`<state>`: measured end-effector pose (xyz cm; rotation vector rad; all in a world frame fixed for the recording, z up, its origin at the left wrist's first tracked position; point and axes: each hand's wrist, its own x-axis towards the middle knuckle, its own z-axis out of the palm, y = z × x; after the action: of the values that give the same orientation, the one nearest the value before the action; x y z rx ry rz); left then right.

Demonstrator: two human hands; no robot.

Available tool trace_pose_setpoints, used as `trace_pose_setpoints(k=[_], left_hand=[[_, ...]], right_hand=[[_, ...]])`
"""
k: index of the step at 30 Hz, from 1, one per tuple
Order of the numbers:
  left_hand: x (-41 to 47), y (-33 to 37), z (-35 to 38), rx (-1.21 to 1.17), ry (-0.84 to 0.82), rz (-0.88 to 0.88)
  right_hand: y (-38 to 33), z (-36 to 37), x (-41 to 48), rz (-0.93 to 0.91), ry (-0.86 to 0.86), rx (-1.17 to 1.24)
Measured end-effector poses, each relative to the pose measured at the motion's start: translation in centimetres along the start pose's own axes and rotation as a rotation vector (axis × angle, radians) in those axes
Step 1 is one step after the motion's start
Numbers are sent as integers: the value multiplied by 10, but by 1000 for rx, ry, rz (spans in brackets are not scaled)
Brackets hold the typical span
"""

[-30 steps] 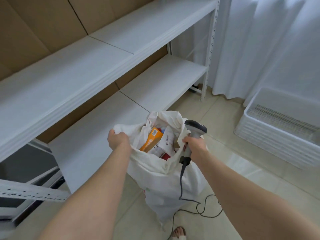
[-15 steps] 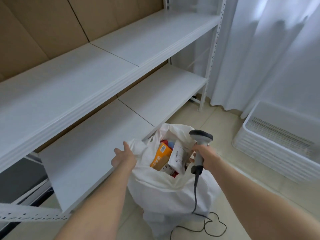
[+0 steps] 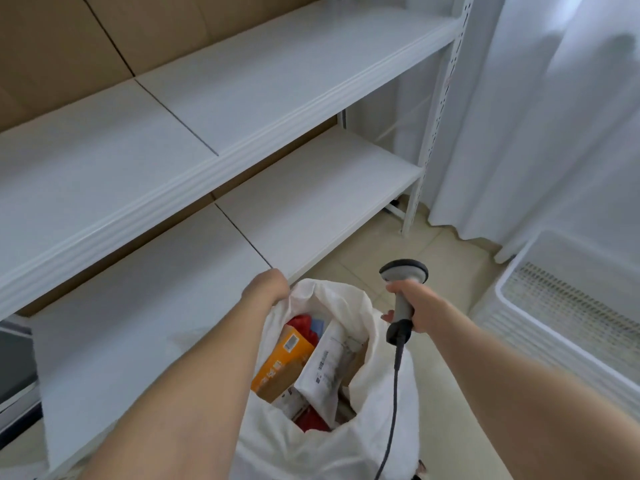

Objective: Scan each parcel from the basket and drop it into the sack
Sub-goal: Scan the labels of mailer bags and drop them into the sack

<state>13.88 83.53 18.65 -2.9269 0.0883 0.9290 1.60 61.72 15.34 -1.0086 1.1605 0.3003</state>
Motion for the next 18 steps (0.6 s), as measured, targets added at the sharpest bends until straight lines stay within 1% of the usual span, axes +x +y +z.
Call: trace_pose_setpoints(k=[3, 6, 8, 10, 12, 15, 17, 18], left_hand=[[49, 5, 35, -65, -54, -65], [88, -7, 70, -78, -71, -199], [103, -13, 82, -61, -51, -264], [116, -18, 93, -74, -47, -271], [130, -22, 108, -195, -96, -237], [138, -17, 119, -505, -148, -238], [135, -12, 117, -593, -261, -219], [130, -10, 114, -589, -313, -211]], right_hand=[[5, -11, 55, 71, 28, -121], [25, -10, 99, 189, -19, -209], [42, -6, 121, 233, -66, -222], [53, 1, 134, 225, -98, -181], [60, 9, 141, 220, -131, -151], [66, 16, 147, 202, -144, -150], [70, 19, 148, 213, -131, -149], [71, 20, 146, 221, -122, -147]])
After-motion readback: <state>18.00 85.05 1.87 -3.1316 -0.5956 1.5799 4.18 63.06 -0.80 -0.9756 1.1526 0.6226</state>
